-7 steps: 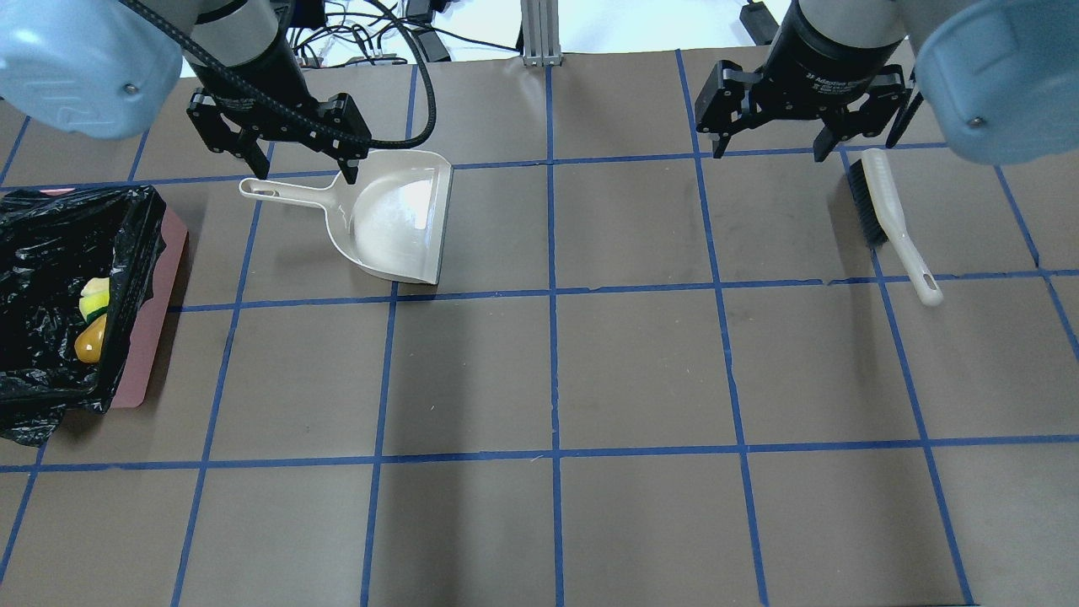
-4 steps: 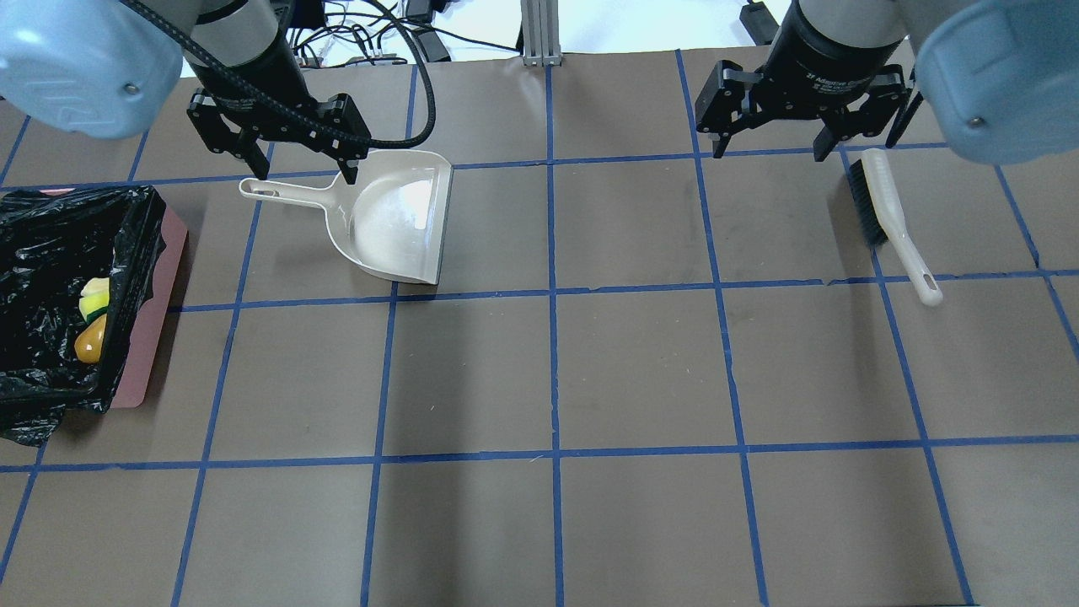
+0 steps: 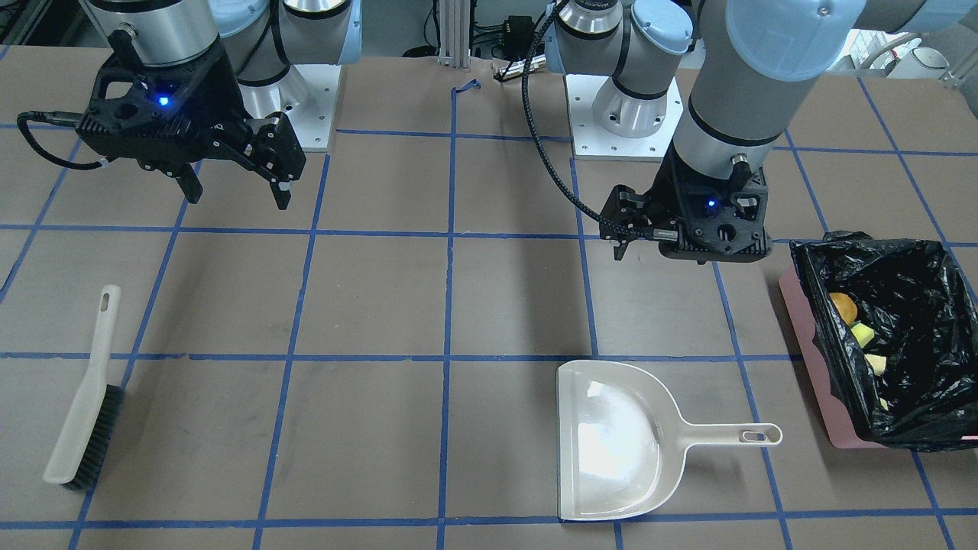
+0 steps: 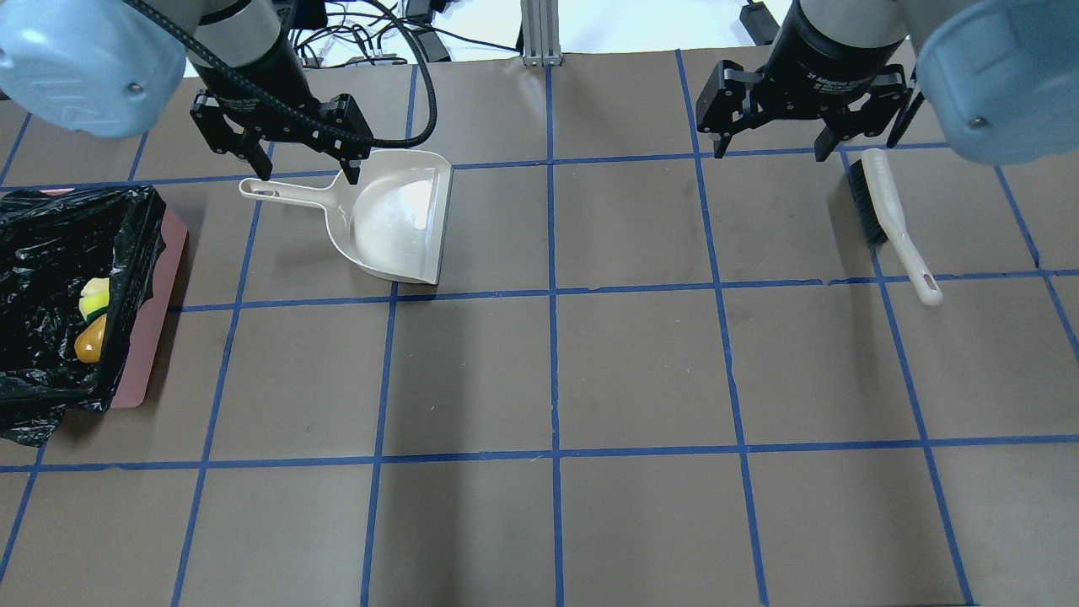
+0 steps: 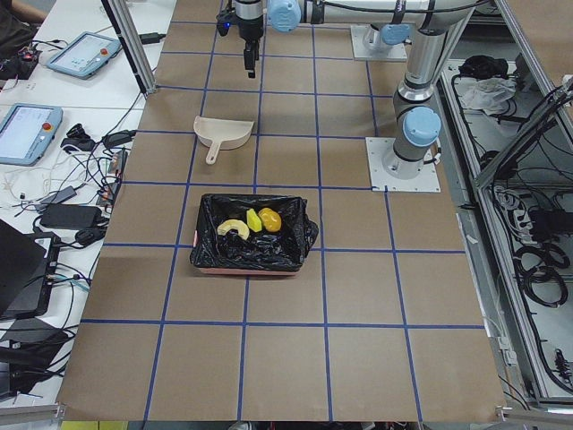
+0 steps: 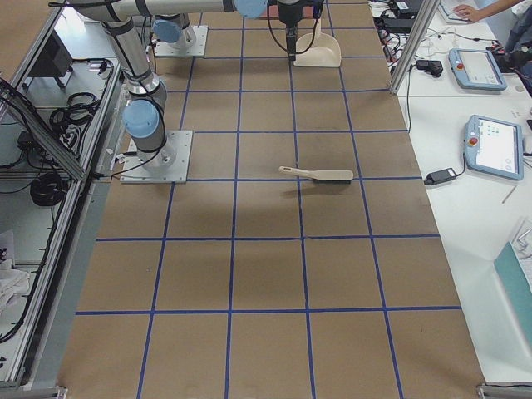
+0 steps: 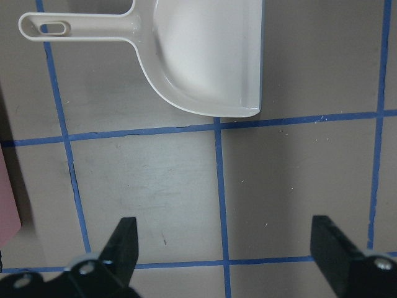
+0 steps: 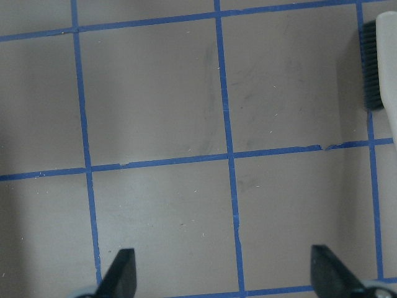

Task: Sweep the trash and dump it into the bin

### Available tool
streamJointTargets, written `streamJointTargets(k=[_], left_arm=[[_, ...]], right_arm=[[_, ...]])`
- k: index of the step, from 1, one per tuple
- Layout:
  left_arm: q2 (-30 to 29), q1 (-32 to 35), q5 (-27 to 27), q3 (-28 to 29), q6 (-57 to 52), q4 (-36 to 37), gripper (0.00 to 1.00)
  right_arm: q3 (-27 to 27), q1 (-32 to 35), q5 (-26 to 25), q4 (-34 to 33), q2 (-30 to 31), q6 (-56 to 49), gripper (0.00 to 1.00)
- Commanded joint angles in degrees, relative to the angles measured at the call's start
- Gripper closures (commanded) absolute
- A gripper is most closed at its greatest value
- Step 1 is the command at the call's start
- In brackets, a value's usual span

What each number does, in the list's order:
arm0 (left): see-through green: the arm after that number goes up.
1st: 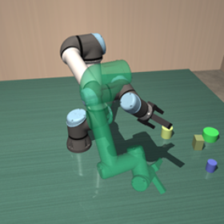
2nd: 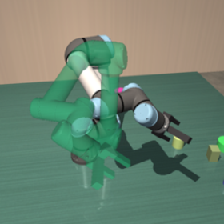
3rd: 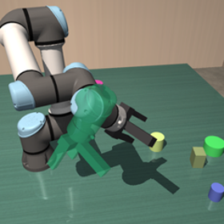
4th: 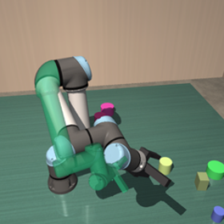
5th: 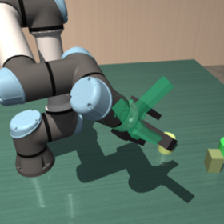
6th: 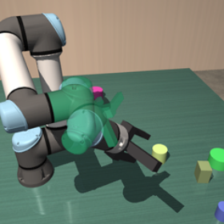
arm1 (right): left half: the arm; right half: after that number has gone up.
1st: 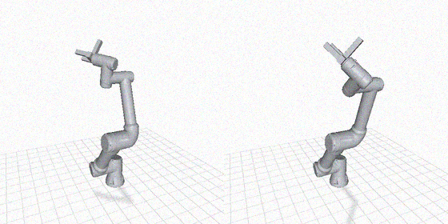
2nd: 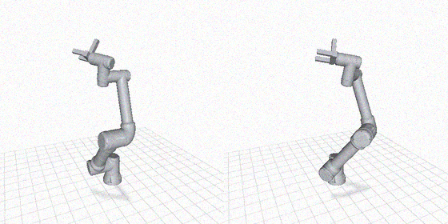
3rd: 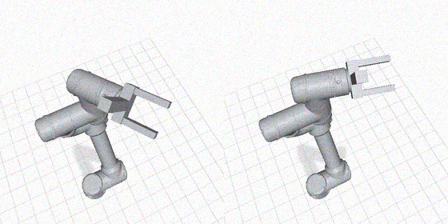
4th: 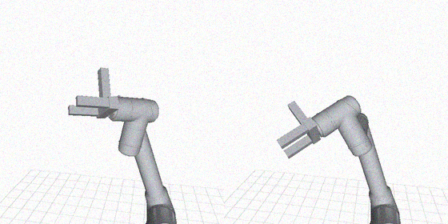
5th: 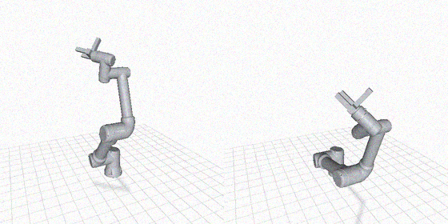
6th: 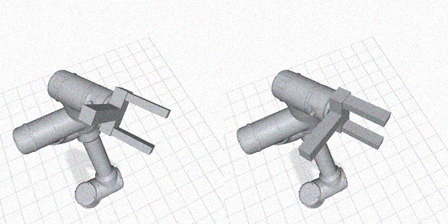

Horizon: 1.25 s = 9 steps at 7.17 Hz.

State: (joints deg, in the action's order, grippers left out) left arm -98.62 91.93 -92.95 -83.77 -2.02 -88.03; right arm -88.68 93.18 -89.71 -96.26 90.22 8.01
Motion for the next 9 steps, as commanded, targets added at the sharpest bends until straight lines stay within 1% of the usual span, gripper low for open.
streamJointTargets(k=[1,9], left_arm=[[-0.17,-0.17,0.14,0.01,-0.17,0.06,0.0],[0.71,-0.44,-0.31,-0.08,-0.17,0.32,0.0]], right_arm=[[0.0,-0.02,-0.11,0.28,0.13,-0.01,0.0],[0.0,-0.02,0.15,-0.06,-0.05,0.08,0.0]])
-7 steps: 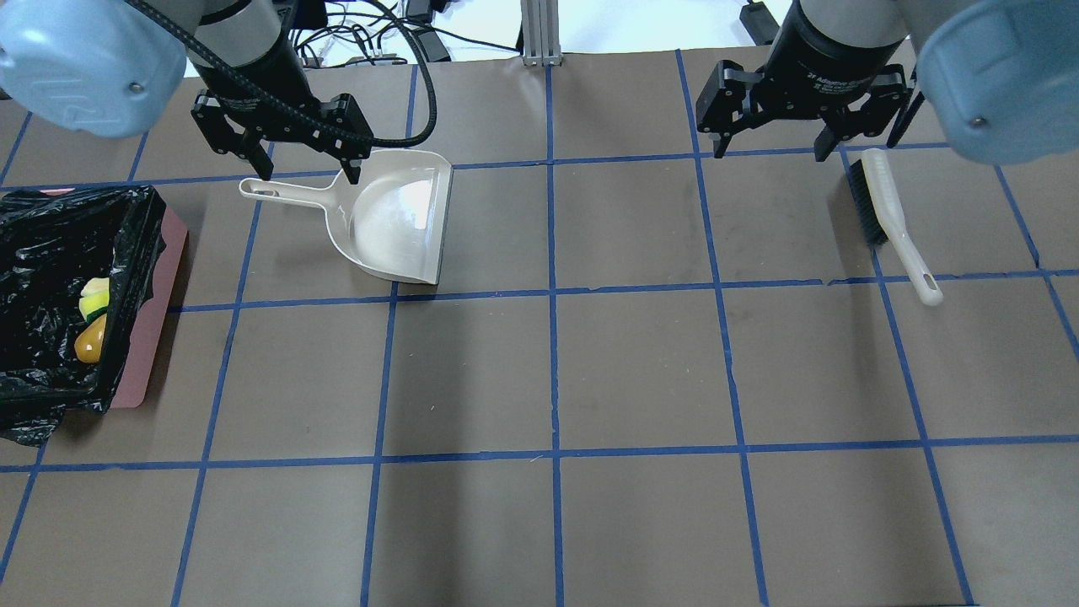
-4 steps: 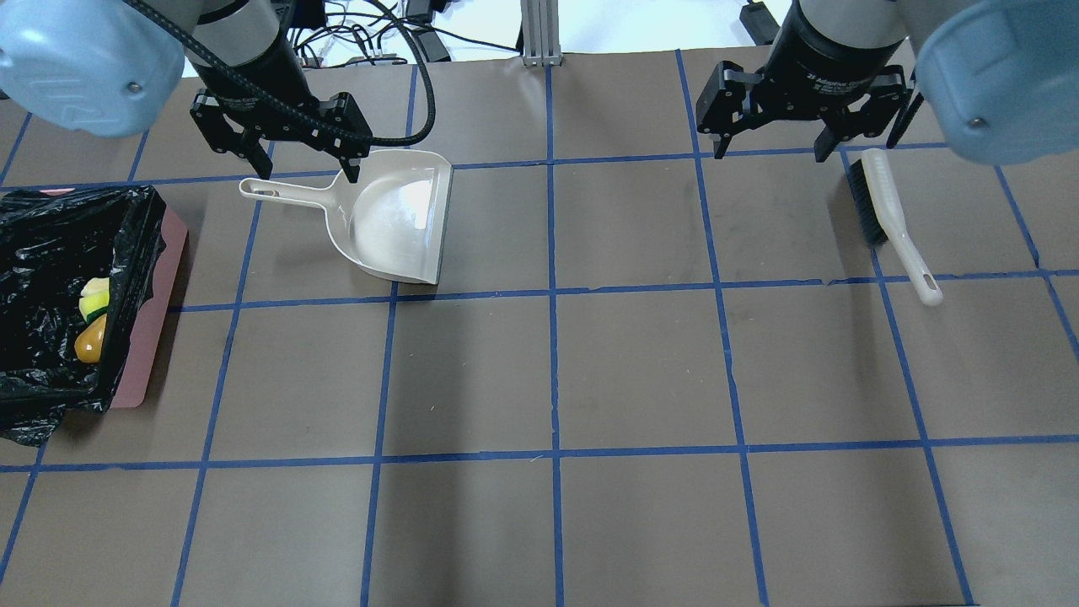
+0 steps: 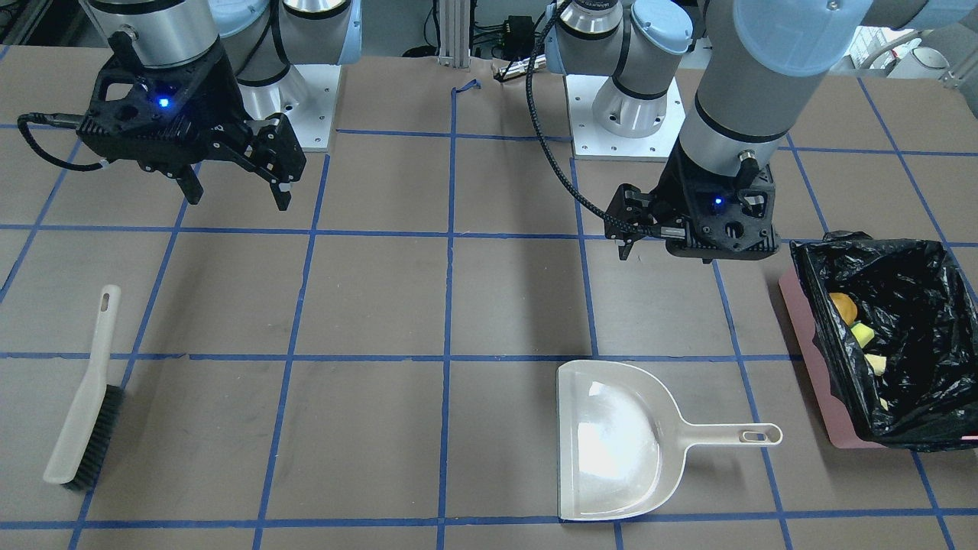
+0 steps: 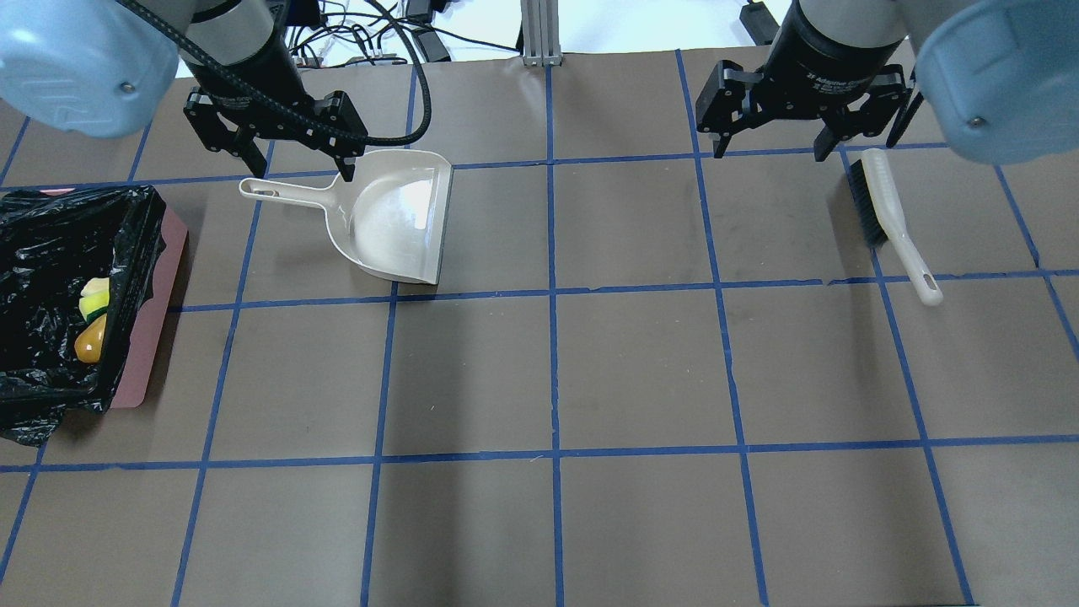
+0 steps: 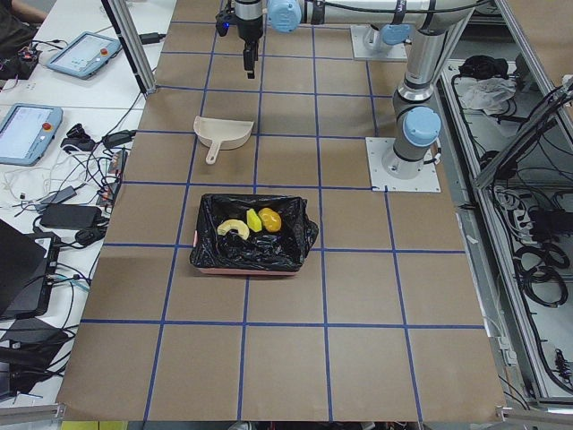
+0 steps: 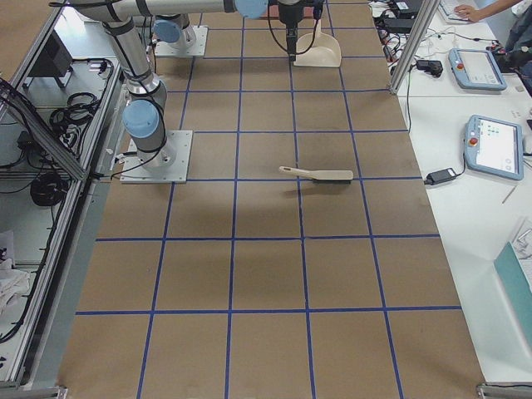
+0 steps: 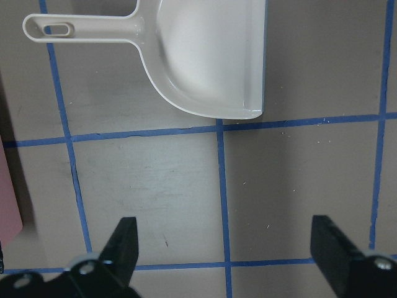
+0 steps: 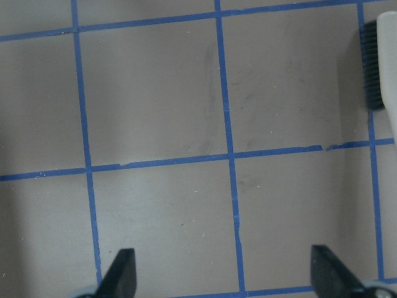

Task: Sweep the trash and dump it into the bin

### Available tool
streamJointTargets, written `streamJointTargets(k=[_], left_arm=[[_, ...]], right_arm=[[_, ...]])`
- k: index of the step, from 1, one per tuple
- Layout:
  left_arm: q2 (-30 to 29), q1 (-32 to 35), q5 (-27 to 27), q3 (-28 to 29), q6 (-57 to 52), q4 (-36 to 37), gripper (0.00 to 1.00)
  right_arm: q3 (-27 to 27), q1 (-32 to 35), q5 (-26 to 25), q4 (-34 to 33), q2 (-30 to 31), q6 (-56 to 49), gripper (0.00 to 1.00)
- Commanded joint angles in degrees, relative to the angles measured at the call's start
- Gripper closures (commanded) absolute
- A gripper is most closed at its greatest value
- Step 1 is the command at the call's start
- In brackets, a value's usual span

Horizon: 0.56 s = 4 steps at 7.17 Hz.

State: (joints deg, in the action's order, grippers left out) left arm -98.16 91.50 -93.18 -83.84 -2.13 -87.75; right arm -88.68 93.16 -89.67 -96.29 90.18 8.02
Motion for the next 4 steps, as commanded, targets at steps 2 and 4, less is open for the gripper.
streamJointTargets(k=[2,4], left_arm=[[0.16,-0.01,-0.25,0.08,-0.06,-0.06,0.0],[-0.97,0.17,0.63,0.0,0.2,0.03,0.0]], right_arm=[[-0.09,0.0,-0.06,-0.04,0.0,0.07,0.0],[-0.09,0.0,0.02,0.05,0.0,0.07,0.0]])
